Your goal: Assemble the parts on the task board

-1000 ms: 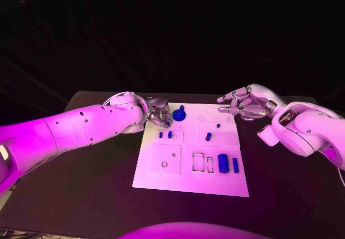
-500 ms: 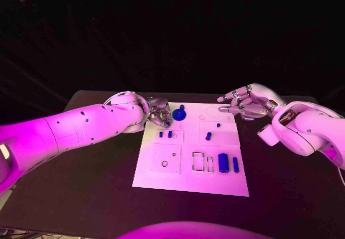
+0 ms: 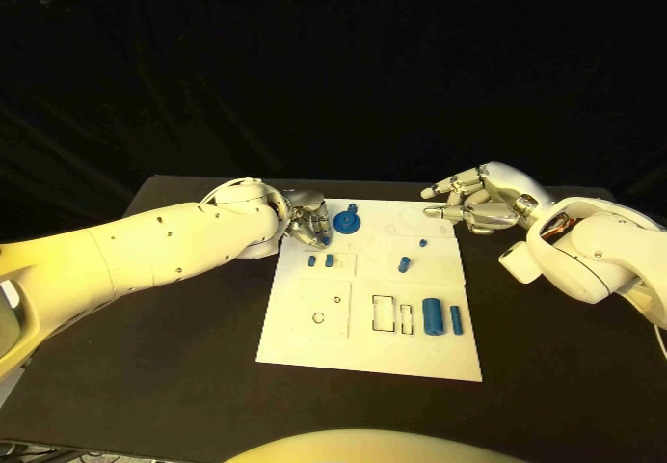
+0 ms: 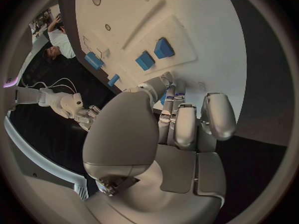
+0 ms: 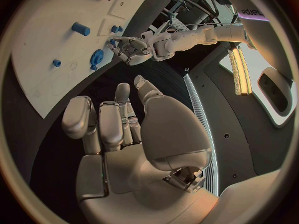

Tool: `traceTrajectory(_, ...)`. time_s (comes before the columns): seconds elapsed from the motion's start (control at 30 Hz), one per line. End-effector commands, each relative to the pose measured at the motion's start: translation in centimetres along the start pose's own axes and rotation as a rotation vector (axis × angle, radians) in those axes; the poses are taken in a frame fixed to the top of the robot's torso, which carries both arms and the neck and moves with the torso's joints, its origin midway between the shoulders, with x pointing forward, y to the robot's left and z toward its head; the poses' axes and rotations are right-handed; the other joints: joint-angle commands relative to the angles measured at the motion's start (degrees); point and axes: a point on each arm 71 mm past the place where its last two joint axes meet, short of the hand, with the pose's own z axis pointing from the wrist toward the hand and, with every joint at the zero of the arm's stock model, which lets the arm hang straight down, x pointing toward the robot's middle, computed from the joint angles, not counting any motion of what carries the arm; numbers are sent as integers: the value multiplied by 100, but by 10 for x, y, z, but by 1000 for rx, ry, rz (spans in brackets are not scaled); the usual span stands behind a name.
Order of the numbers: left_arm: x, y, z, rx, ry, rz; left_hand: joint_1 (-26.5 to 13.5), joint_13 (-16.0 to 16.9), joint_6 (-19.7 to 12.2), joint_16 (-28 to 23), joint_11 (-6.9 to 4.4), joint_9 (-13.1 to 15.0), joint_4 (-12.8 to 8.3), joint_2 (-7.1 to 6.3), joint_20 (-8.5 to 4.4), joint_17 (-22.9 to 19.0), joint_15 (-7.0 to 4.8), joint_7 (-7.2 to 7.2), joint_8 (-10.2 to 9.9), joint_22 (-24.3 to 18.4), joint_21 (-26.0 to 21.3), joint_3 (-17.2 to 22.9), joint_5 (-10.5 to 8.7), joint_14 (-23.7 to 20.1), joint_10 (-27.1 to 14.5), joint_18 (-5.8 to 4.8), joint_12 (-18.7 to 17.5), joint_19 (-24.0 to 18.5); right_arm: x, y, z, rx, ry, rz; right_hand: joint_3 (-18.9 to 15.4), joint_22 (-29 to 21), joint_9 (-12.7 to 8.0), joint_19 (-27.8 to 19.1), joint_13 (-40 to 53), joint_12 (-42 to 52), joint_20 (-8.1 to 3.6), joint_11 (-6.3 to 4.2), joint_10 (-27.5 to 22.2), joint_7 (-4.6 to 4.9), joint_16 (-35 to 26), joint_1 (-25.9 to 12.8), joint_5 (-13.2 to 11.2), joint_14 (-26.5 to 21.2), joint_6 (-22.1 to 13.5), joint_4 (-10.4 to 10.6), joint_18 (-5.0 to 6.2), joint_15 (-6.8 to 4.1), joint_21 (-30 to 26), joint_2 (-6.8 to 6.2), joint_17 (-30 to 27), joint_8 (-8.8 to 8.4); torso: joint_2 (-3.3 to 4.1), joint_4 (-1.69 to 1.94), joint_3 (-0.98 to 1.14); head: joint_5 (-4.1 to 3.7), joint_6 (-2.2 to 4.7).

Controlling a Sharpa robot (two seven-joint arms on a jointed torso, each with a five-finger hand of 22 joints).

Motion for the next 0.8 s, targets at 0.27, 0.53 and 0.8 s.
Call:
traceTrajectory(0.27,1,-1,0,-4,10,0,-58,-8,-106,-14,20,-43,-7,-18,51,-39,69,26,-20,43,-69,56,-22,145,-74,-65,-49,-17,2,-1,0,5,29,-9,-28,-51,-10,-69,-62,-43,-7,-5,-93,30,-62,13,29,35,-25,-11,75,-24,-49,69,-32,31,1,-3,3,3,7)
traceTrajectory(0.53,-1,6,-1,-25,2,-2,-56,-18,-229,-19,65,-116,-54,-74,87,-77,106,76,-23,36,-98,107,-13,129,-167,-59,-85,-32,0,-7,0,51,35,-79,26,-719,-10,-505,-854,-976,27,35,-601,73,-828,123,18,-275,-51,2,205,22,-526,75,-826,46,-1,0,-2,-10,13)
traceTrajectory(0.8,-4,16,-5,-42,-22,-8,-7,-19,-273,-16,81,-161,-108,-67,110,-95,122,87,-7,42,-102,189,-1,122,-208,-56,-78,-36,-6,-17,1,114,21,-305,594,-497,-2,-209,-2422,-2518,11,83,-281,72,-1030,410,-116,-72,251,-245,158,9,-407,-6,-1015,155,-2,-3,-8,-29,23)
